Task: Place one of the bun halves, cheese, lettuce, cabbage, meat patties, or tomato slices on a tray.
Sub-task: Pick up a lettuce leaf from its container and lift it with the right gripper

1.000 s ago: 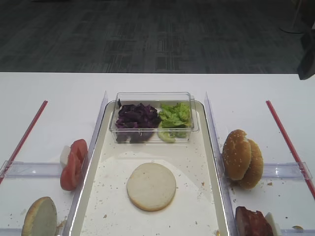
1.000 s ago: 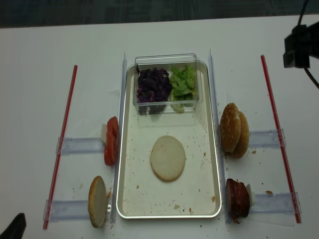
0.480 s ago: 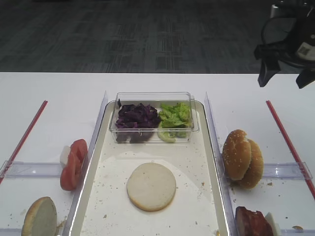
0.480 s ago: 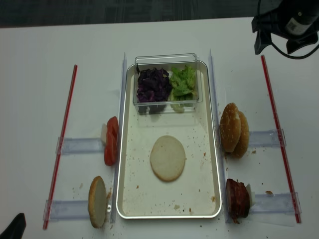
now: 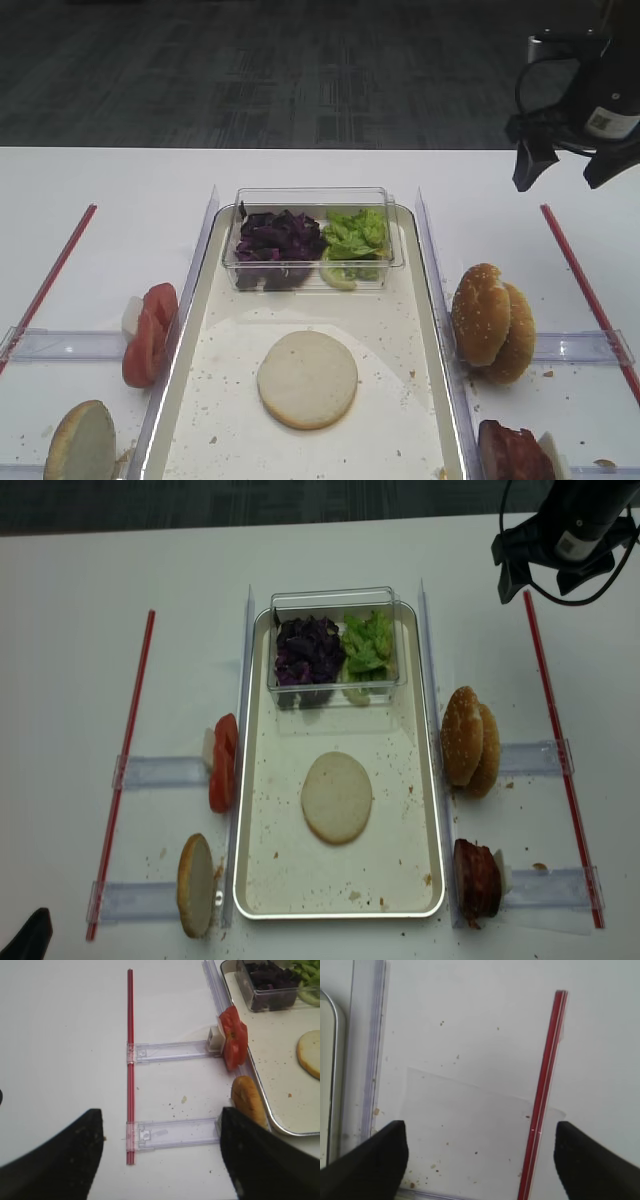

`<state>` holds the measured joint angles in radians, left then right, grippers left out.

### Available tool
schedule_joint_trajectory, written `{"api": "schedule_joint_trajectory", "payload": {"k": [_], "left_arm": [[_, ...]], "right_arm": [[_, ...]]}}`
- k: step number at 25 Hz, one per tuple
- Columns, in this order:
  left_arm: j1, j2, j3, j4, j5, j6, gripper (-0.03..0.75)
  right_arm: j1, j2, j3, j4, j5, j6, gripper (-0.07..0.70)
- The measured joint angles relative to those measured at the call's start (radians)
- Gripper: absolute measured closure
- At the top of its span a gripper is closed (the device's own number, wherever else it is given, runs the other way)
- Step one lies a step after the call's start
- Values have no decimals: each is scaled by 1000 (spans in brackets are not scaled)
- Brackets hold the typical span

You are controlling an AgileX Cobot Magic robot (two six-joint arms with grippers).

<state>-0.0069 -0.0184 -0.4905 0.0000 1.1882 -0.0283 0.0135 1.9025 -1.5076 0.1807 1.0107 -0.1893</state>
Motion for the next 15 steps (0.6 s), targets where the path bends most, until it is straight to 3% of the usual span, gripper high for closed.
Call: {"api": "schedule_joint_trajectory", "payload": {"k": [10,15], "left_arm": [[0,0,0,0,0,0,259],[0,0,0,0,0,0,259]], "right_arm": [[13,0,0,103,-4,-7,17],[87,0,0,89,-3,-11,17]]}}
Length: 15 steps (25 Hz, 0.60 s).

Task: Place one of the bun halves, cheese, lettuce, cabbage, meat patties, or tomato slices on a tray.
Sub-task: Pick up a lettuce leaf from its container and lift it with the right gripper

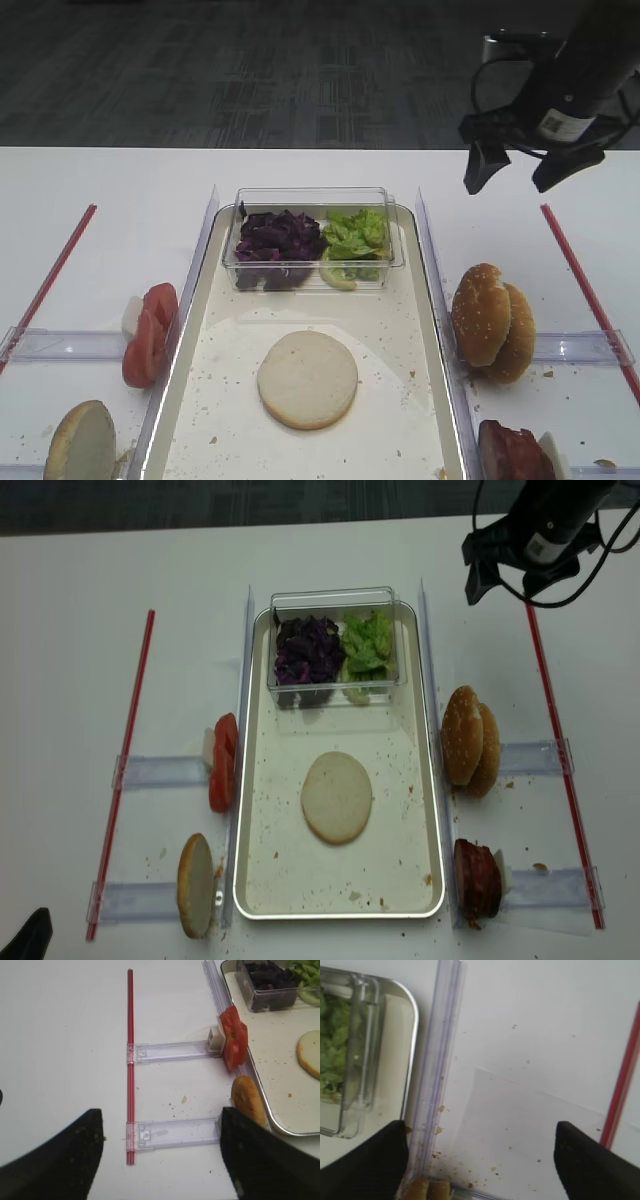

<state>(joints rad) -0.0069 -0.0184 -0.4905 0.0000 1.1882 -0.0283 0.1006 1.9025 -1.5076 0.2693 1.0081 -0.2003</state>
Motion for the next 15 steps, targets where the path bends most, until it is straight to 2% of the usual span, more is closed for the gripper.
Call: {"api": "schedule_joint_trajectory", "payload": {"k": [8,9,15], "left_arm": [[0,0,0,0,0,0,259],[0,0,0,0,0,0,259],[0,0,0,0,0,0,259]], "right_arm": [[156,0,-2,0,-8,0,17],[195,0,-4,0,-14,0,17],[295,0,-6,0,-22,0,17]]}}
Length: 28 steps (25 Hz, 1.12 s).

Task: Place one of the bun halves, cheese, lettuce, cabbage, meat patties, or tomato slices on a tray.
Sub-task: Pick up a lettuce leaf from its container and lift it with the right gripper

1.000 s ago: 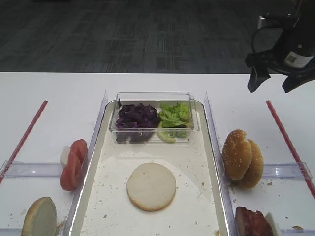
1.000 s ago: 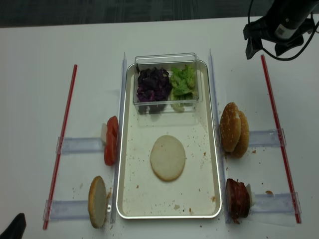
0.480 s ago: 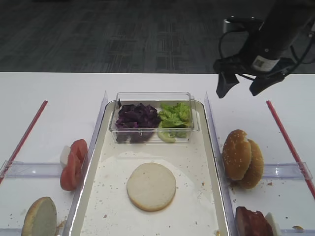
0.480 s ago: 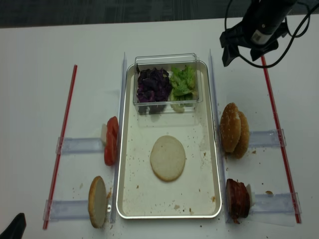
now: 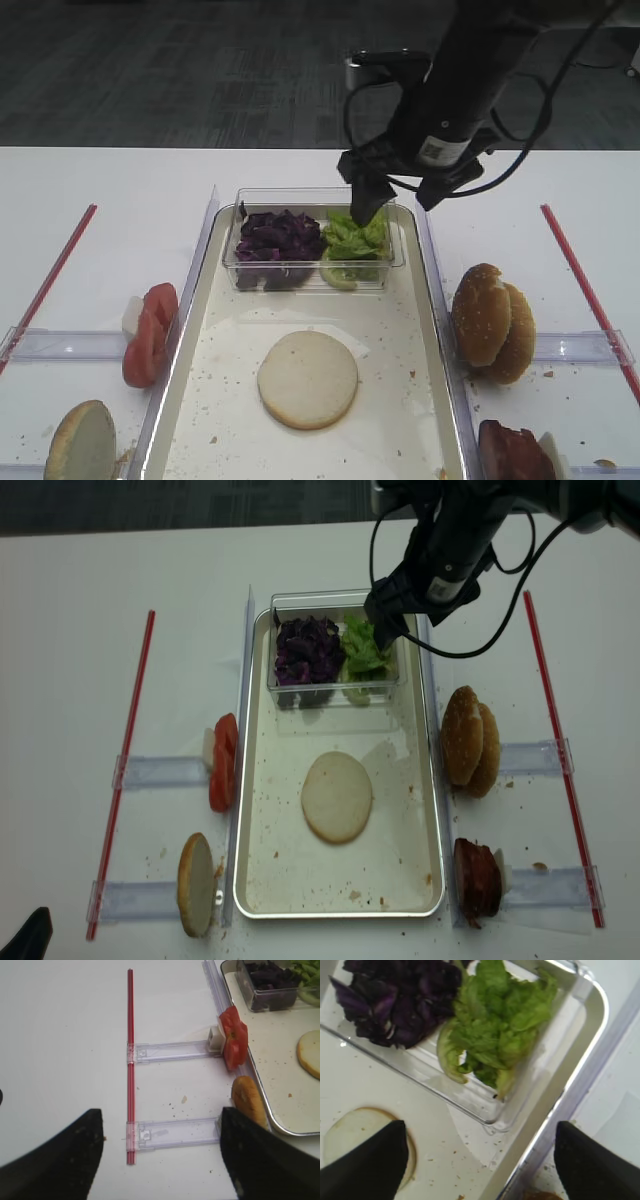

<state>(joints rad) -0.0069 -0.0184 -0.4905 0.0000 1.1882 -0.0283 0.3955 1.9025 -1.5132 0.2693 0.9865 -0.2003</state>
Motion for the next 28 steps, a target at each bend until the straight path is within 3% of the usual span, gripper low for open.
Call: {"api": "schedule_joint_trajectory", "payload": {"k": [5,13,28], "left_arm": [[0,0,0,0,0,0,259],[0,0,0,0,0,0,262],[0,0,0,0,0,0,262]], "right_arm": [[61,2,0,2,-17,0,17],[68,34,-5,0,-19,-2,17],[68,194,-206,-8,-11,-3,17]]}}
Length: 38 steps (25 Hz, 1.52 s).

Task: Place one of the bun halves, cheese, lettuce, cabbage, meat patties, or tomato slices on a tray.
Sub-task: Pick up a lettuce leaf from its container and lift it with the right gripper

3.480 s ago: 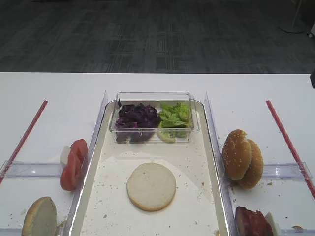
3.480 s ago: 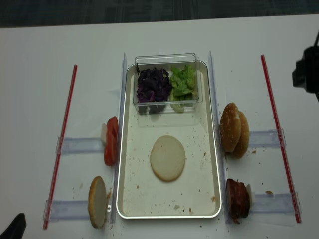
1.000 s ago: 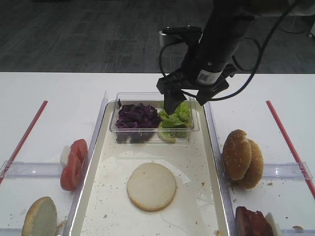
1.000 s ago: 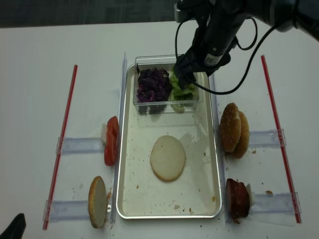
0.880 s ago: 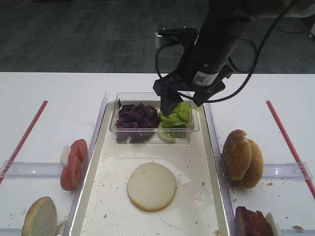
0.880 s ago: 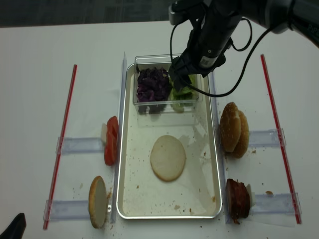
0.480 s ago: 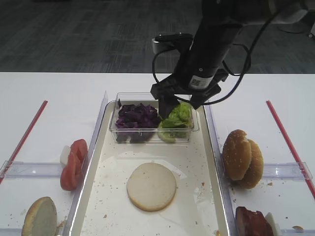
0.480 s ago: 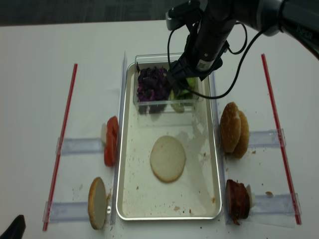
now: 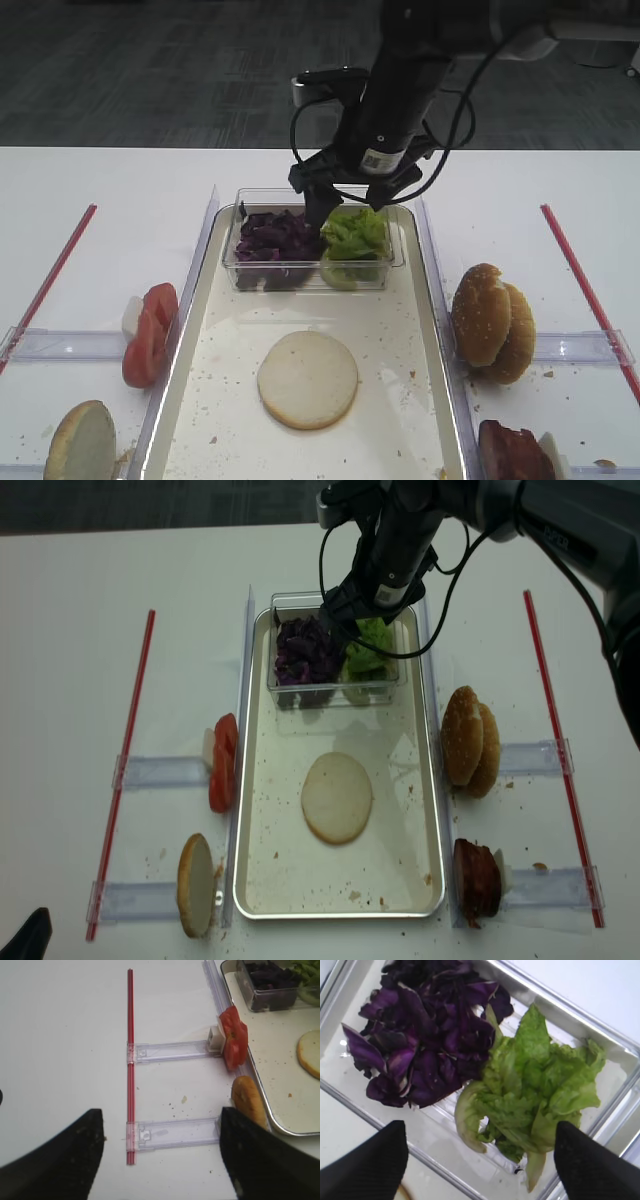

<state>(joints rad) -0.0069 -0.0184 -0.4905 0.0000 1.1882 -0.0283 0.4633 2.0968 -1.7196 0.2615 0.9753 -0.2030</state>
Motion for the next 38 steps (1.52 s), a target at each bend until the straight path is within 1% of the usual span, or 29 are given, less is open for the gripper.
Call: {"api": "schedule_joint_trajectory", "payload": {"k": [8,15,18,22,24,38], "left_arm": [[0,0,0,0,0,0,262],[0,0,0,0,0,0,262],[0,0,0,0,0,0,262],[0,0,0,0,0,0,262],[0,0,0,0,0,0,262],[0,0,0,0,0,0,262]], "right_arm": [[0,86,-88,-23,15,0,17],[0,152,-150,-61,62,7,17],[0,160,-155,-70,67,7,30],[0,160,-157,-82,70,5,83],[0,160,-157,-88,70,5,94],[1,198,-164,-96,72,3,111]]}}
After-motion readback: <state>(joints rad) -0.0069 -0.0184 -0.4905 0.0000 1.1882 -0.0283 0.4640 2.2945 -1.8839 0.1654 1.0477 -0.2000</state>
